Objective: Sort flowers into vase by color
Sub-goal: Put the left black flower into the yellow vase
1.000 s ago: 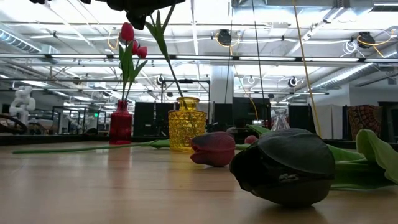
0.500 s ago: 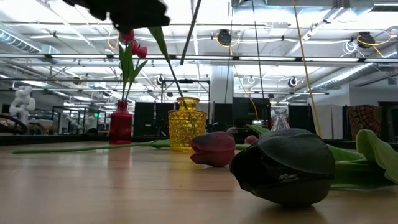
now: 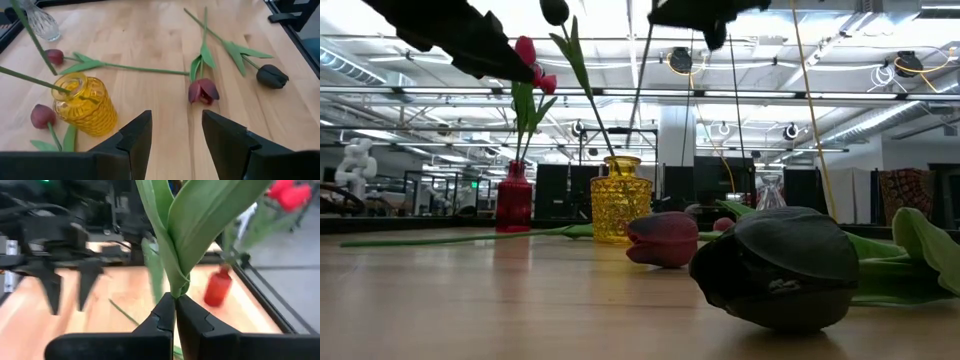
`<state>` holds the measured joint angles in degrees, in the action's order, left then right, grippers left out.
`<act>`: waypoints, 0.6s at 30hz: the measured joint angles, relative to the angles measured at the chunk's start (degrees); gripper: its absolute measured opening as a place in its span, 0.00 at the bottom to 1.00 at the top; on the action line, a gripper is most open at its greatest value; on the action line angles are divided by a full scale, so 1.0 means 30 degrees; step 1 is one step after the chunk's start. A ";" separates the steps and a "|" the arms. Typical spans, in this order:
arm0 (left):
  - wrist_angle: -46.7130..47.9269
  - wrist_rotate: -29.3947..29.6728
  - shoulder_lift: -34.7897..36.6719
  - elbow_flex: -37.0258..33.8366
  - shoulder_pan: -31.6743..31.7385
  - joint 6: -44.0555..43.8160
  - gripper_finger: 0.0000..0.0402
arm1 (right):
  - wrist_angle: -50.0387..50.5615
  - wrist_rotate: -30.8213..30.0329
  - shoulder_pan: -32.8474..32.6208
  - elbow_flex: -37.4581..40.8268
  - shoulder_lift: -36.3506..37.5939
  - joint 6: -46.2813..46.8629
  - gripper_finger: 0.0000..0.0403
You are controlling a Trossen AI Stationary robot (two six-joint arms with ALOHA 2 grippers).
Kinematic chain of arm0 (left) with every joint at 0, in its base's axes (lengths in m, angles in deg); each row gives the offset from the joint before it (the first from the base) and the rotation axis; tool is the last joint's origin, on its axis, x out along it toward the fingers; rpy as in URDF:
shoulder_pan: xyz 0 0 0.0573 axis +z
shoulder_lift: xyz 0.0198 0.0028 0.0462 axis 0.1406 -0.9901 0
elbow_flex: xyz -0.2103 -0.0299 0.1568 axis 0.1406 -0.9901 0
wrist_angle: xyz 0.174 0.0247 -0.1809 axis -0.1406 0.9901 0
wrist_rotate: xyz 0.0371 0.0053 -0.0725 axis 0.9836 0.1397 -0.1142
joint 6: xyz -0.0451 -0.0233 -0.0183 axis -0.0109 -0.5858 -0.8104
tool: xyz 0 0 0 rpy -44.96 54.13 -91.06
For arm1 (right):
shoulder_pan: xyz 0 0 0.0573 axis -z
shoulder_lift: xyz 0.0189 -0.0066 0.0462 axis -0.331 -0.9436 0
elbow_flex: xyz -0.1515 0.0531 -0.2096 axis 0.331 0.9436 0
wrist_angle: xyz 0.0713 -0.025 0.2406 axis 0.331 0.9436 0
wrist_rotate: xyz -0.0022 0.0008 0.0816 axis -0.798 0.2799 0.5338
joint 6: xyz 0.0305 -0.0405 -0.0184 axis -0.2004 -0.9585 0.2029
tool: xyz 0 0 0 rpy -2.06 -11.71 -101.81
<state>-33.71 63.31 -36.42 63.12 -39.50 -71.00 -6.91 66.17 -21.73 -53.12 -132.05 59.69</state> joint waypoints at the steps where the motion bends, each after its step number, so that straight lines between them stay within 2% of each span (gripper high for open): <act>1: 0.0026 -0.0007 0.0000 0.0000 0.0001 0.0000 0.45 | 0.0199 0.0236 0.0298 0.0000 0.0000 0.0219 0.00; 7: 0.0025 -0.0016 0.0000 0.0000 0.0001 0.0002 0.45 | 0.0512 0.1800 0.1194 0.0000 -0.0007 0.1610 0.00; 18: -0.0517 -0.0024 0.0000 -0.0007 0.0001 0.0015 0.45 | -0.0149 0.1877 0.1156 0.0000 -0.1071 0.2508 0.00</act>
<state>-35.26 63.24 -36.42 63.10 -39.50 -70.95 -7.36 71.80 -18.27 -53.12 -135.26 67.22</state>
